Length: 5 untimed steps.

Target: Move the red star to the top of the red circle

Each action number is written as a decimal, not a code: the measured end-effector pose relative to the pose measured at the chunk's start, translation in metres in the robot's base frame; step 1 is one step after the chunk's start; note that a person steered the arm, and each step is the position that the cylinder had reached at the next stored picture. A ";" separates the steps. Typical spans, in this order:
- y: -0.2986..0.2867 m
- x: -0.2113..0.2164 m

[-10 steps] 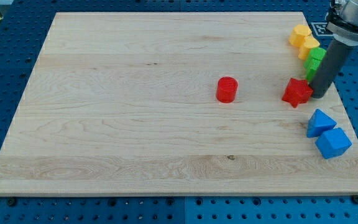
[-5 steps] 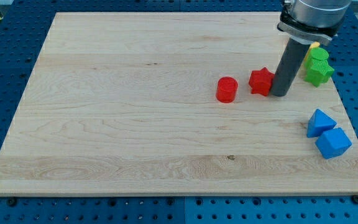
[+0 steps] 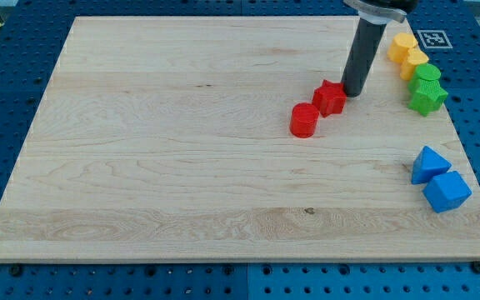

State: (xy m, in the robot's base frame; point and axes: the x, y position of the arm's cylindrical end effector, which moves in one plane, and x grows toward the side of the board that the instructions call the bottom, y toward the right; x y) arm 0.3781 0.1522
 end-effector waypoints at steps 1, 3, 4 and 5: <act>-0.024 0.005; -0.042 0.003; -0.047 -0.002; -0.046 -0.005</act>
